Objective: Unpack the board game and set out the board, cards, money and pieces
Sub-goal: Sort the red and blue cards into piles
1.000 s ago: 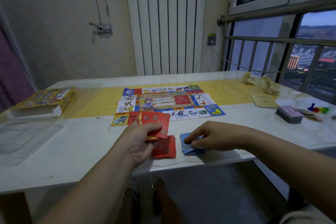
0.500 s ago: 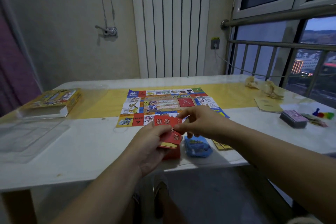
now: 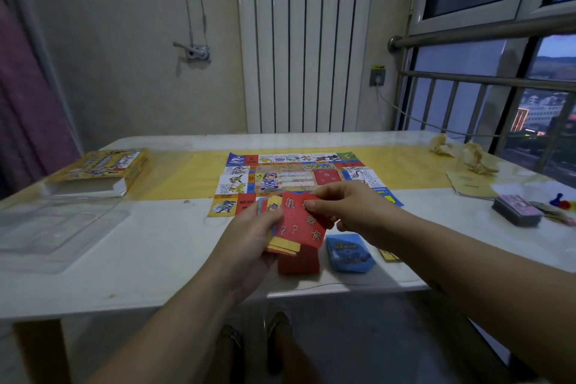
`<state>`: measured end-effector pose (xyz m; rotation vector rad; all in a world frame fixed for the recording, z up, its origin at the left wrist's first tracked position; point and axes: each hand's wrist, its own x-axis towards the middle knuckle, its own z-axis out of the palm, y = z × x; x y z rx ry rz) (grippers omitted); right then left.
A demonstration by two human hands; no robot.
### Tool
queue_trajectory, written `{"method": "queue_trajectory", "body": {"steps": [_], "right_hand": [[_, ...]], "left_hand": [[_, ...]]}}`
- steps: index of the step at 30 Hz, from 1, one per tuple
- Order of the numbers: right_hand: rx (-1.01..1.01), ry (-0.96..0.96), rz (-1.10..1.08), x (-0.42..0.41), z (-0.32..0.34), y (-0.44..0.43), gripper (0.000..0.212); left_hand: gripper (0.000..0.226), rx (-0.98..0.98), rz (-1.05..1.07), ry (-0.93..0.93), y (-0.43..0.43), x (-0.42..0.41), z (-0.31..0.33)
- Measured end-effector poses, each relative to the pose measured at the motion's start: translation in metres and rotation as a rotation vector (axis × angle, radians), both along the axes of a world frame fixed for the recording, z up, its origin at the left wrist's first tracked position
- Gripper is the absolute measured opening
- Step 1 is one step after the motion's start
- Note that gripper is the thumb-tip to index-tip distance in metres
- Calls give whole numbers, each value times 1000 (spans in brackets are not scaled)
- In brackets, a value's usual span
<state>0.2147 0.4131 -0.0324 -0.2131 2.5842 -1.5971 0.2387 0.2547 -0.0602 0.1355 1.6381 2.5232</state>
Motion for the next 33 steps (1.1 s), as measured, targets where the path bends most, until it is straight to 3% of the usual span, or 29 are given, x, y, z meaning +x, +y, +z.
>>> {"method": "queue_trajectory", "body": {"steps": [11,18,23,27,28,30,33], "right_hand": [[12,26,-15,-5,1,-2,6],[-46,-23,-32,-9,-6,3,6],[187,26,42,-6,-19,-11,14],[615,254,-26,-9,-32,-15,37],[632,314,-55,-9,-30,-14,39],[422,355,-55,-8,-21,-13,37],[84,159,26,-6,-7,-13,31]], "left_hand": [[34,-1,129,11,-8,-9,-8],[19,164,157,-101,-24,-11,-5],[20,298,165,-282,-31,-17,-4],[28,336,109,-338,-32,-17,-6],[29,323,100,-323,-33,-17,-7],[25,241,84,-267,-31,-16,-9],[20,101,-7,-161,-25,-11,-10]]}}
